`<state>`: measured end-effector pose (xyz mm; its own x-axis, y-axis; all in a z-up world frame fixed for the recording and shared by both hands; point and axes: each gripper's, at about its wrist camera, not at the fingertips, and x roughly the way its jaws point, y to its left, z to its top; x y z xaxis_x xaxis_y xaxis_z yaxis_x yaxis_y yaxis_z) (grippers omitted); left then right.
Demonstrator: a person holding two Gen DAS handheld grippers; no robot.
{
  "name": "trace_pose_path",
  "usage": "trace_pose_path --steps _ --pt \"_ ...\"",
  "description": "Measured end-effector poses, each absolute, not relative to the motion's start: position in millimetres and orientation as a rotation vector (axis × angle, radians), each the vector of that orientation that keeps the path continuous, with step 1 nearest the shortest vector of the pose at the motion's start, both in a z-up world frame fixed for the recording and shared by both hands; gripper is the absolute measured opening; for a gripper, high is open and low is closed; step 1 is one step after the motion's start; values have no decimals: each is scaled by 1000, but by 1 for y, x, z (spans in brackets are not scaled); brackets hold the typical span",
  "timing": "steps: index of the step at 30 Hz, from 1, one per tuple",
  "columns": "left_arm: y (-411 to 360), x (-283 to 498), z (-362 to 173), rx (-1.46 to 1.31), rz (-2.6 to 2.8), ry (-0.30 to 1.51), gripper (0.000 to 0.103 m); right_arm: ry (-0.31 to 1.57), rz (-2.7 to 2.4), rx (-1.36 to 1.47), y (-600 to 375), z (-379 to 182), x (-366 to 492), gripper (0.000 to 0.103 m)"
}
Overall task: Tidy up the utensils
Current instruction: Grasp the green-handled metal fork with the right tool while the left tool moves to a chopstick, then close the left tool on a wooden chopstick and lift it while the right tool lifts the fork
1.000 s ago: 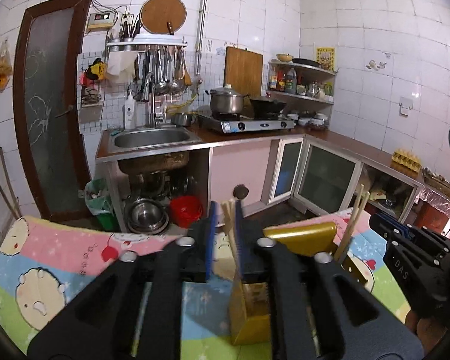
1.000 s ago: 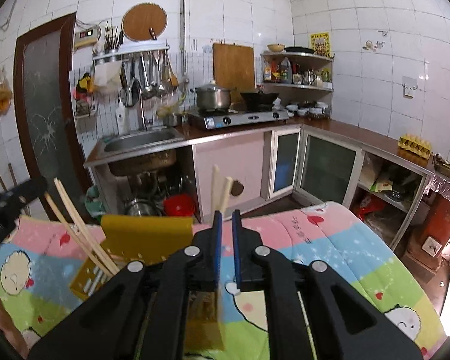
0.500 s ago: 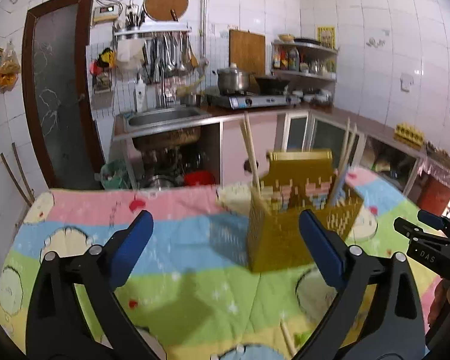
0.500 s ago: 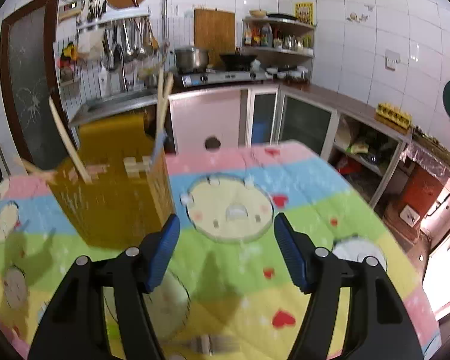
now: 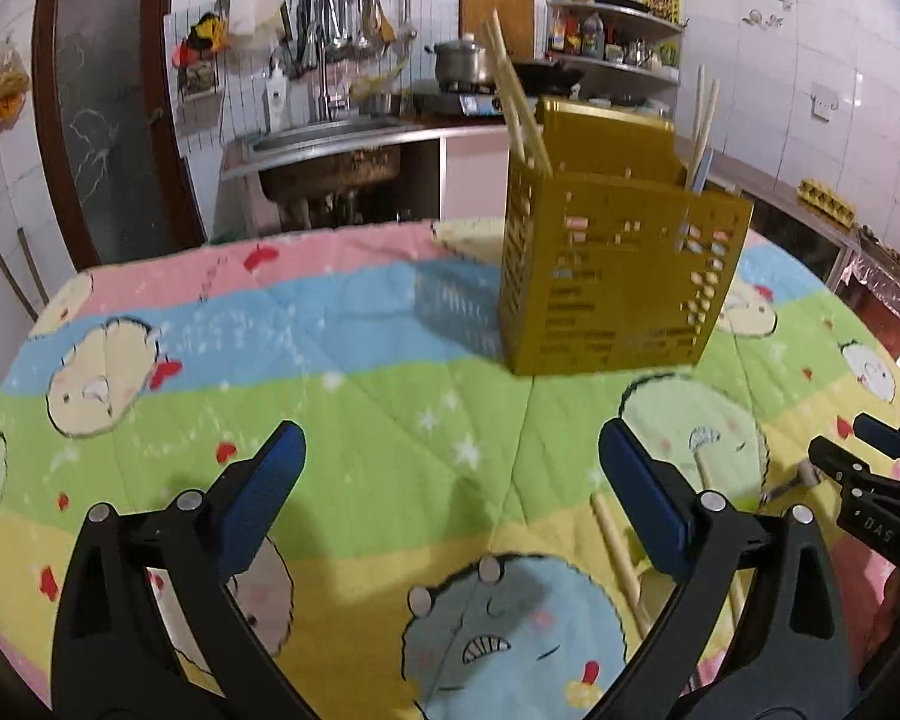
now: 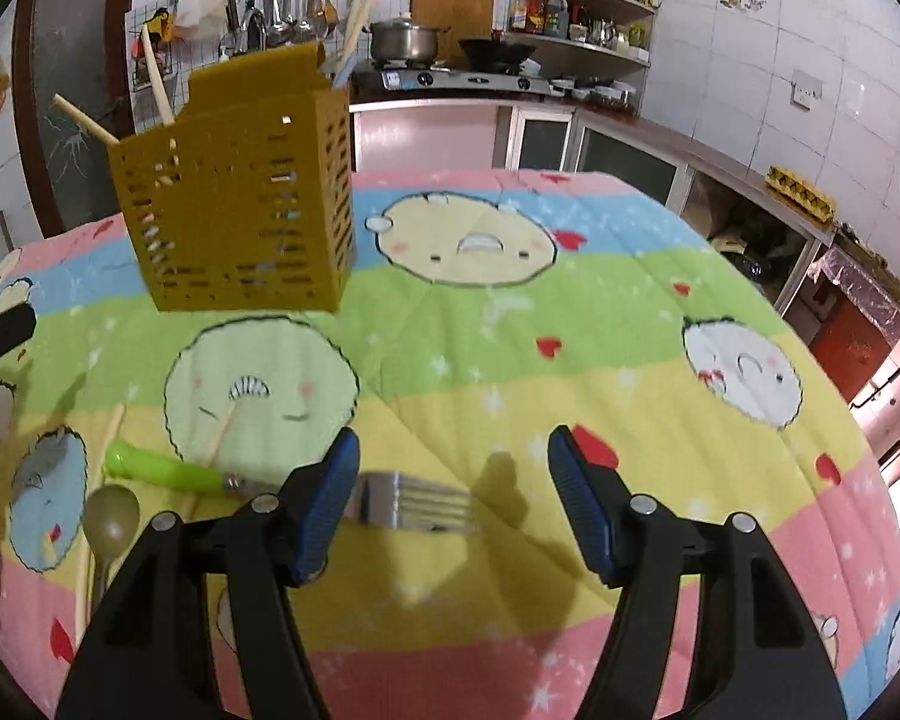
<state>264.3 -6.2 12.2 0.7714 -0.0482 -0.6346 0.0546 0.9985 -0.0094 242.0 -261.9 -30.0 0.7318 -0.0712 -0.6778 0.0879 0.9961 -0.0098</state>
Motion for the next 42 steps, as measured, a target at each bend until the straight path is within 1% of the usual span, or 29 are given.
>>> trace_pose_path --steps 6,10,18,25,31,32,34,36,42 --pt "-9 256 -2 20 -55 711 95 779 -117 16 -260 -33 230 65" --pt "-6 255 -4 12 -48 715 95 810 -135 158 -274 -39 223 65" --pt "-8 252 -3 17 -54 705 95 851 -146 305 -278 -42 223 65" --pt "-10 252 -3 25 -57 702 95 854 -120 510 -283 -43 246 65" --pt "-11 252 -2 28 -57 700 95 907 -198 485 -272 -46 264 63" --pt "-11 252 -2 33 -56 699 95 924 -230 449 -268 -46 266 59" --pt "-12 253 -2 41 -57 698 95 940 -266 403 -261 -46 271 58" --pt "-12 253 -2 42 -58 699 95 945 -279 366 -257 -47 274 51" --pt "-13 258 -5 33 -65 727 95 965 -205 247 -259 -48 274 49"
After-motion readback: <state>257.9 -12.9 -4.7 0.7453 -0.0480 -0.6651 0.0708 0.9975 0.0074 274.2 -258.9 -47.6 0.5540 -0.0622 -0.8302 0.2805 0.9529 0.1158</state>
